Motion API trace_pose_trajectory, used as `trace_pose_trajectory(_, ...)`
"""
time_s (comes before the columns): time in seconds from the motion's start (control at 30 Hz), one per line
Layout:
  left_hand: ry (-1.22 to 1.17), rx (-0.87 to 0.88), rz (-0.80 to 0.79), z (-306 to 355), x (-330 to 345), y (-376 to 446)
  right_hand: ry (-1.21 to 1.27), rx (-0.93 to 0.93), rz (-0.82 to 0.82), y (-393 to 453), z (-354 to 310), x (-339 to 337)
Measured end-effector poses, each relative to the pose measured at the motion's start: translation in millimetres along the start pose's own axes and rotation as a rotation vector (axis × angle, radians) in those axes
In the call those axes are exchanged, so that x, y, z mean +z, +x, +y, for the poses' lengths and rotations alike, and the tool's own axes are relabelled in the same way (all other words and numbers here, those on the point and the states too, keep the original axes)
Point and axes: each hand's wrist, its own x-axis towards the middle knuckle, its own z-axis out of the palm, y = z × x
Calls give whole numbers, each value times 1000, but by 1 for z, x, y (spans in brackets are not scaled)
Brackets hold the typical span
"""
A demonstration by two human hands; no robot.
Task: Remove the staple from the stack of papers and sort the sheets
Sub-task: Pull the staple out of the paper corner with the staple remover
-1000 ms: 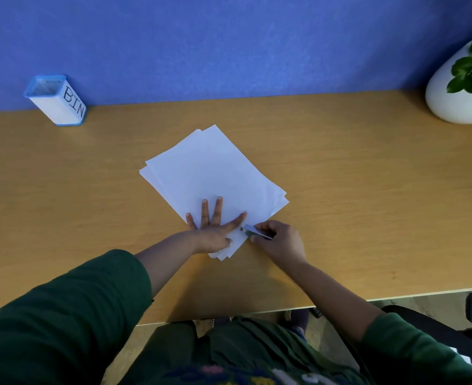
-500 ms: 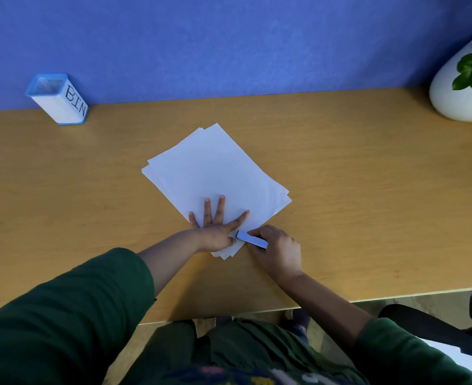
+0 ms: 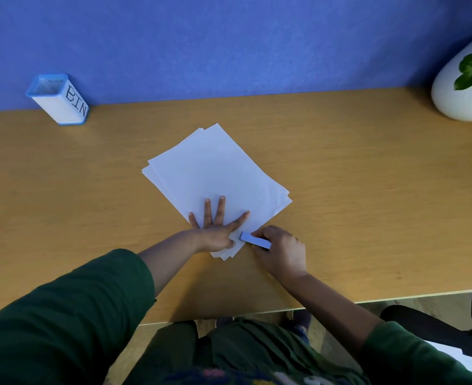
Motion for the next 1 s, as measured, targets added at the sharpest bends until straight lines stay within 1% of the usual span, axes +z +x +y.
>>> trace_pose_trajectory(0.13,42,6,13,-2,3,2,-12,-47,0,2,-4,3)
trace_pose_trajectory(0.43,65,9,17,-2,4,4,65,-37,8,3,-3,3)
trace_pose_trajectory(0.53,72,13,18,-2,4,3,81,-24,-28,3,-4,1)
trace_pose_trajectory(0.7,42,7,15,-1,3,2,144,59,21,-1,0,0)
trace_pose_trajectory(0.8,28,10,22,1,1,0,159,83,6,-1,1,-2)
trace_pose_trajectory(0.83,17,11,30,0,2,-1,202,117,1,1,1,-4)
trace_pose_trajectory(0.9,-12,-5,66,3,4,-2,387,246,18,6,4,-10)
trace_pose_trajectory(1.0,-102,-70,149,16,8,-1,717,438,123,12,8,-21)
